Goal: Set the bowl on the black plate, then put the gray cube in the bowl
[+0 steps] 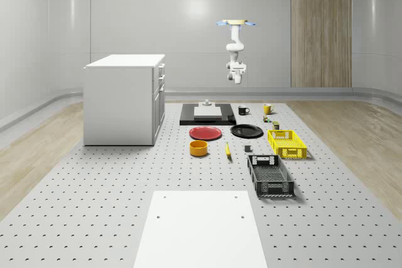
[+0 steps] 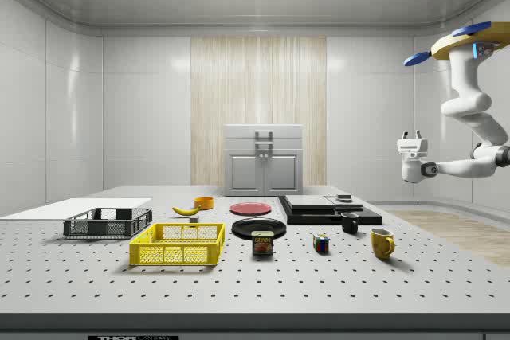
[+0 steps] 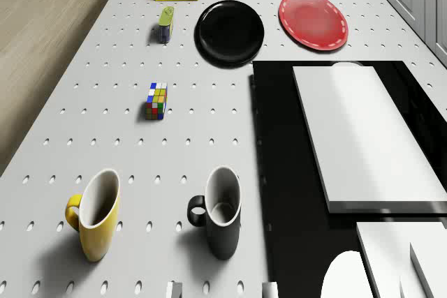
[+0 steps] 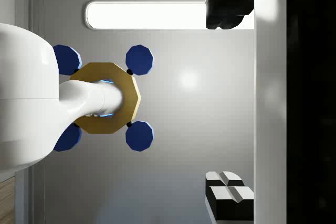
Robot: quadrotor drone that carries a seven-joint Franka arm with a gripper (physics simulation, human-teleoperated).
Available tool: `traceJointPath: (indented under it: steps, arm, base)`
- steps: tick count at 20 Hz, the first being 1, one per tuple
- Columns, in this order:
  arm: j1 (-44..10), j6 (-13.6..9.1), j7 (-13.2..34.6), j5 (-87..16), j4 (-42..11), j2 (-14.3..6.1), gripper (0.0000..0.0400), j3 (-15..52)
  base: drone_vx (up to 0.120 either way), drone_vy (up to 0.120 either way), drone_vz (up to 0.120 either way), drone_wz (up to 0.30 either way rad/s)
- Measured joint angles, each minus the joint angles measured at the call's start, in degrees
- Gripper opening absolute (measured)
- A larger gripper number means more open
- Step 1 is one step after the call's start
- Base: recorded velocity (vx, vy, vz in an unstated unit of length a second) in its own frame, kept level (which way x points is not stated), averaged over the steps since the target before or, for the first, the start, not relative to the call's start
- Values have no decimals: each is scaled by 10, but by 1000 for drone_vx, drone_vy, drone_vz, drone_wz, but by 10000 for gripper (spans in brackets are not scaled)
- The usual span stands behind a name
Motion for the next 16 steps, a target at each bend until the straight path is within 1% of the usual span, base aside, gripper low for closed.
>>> traceJointPath:
  steps: [3,8,12,16]
  arm:
    - [-1,-31,-1,0,36,4,400,0]
    - [-2,-71,-1,1,97,23,400,1]
    - [-3,-93,-1,1,135,37,400,1]
    - [-3,-104,-1,1,156,45,400,2]
  base:
    - [0,0,0,0]
    - [0,0,0,0]
    - [0,0,0,0]
    - [0,0,0,0]
